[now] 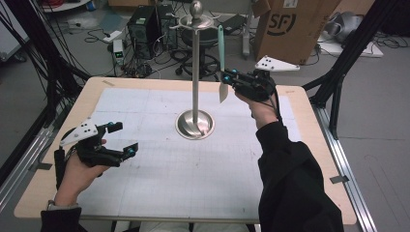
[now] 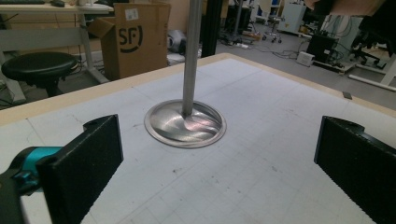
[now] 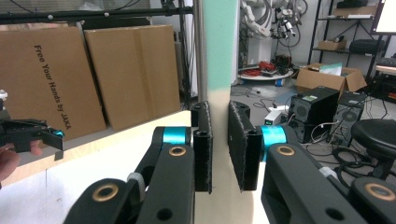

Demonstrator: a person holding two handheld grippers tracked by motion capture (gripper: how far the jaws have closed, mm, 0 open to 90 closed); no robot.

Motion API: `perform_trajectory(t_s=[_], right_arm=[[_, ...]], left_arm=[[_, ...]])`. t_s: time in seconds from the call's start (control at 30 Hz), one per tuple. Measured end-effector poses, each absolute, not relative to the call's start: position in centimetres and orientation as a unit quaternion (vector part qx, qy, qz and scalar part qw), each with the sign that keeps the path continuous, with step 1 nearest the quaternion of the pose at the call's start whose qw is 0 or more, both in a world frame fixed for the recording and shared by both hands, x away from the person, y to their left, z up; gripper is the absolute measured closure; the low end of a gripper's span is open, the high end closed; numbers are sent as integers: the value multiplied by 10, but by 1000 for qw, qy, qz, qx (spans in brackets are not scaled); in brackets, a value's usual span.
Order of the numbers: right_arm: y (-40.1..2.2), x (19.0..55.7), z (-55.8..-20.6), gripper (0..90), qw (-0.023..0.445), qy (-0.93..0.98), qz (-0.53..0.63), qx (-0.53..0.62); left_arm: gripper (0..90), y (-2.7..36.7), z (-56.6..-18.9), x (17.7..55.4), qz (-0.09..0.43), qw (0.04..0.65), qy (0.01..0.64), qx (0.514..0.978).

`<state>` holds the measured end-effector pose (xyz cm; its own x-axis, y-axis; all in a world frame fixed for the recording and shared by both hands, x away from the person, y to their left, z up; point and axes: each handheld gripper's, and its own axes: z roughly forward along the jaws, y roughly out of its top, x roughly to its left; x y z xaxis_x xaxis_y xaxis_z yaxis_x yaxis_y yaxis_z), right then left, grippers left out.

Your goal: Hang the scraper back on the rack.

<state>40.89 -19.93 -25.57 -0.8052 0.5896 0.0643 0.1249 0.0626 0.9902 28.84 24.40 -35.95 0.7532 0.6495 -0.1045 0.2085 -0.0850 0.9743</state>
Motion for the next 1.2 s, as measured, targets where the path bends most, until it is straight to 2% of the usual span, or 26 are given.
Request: perform_trajectory(t_s=[0.5, 0.83, 1.07, 1.2], right_arm=[[-191, 410, -258, 778, 187, 716, 624, 250], [-195, 402, -270, 488, 190, 723, 612, 256], [-205, 393, -285, 341, 183, 736, 600, 253], [-211, 384, -294, 288, 169, 753, 586, 248]], left_arm=[[17, 246, -360, 288, 182, 608, 302, 711], [17, 243, -358, 294, 179, 611, 300, 710], [17, 238, -359, 298, 176, 611, 298, 712], [17, 235, -359, 300, 174, 612, 294, 714]])
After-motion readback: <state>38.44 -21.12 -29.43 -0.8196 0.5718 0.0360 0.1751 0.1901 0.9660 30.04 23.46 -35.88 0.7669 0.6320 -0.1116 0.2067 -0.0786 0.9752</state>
